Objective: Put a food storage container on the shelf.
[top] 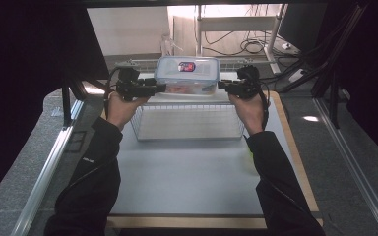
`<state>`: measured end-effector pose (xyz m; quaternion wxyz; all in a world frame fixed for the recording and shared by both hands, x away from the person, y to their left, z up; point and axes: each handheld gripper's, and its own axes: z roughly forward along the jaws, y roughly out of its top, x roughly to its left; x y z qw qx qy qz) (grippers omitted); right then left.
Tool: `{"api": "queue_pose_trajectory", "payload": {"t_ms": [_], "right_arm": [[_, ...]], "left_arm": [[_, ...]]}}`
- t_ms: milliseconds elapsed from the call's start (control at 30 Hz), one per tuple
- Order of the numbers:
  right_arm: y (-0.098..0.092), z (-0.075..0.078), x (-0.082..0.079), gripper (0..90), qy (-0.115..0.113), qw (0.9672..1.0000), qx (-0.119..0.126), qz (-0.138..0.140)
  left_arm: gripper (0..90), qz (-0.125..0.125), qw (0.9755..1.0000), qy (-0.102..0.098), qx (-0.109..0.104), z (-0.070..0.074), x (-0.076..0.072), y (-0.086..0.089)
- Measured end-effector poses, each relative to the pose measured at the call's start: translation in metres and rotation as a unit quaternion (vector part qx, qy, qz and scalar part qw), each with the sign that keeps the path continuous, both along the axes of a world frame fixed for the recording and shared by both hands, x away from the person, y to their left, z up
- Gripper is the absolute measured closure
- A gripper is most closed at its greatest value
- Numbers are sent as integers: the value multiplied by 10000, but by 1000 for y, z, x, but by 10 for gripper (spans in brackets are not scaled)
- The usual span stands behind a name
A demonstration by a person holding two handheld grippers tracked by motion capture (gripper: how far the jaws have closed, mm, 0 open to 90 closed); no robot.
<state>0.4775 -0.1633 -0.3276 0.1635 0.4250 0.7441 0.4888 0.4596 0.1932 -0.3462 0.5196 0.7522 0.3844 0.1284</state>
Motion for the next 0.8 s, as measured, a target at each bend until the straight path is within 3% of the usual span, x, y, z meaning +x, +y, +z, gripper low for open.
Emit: {"api": "queue_pose_trajectory", "payload": {"t_ms": [267,467,667,800], "right_arm": [[3,-1,8,767,-28,9998,-59,-180],[-4,2,-4,675,-187,9998,-81,-62],[-8,-1,-19,560,-262,9991,-199,257],[-10,-4,-33,449,-333,9984,-221,408]], "left_arm": [[386,-49,10000,31,-62,-3,-3,-1],[302,-58,9998,-147,-76,-6,-16,3],[232,-176,9992,-330,171,-11,-37,-1],[175,-249,9985,-451,179,-14,-50,-4]]}}
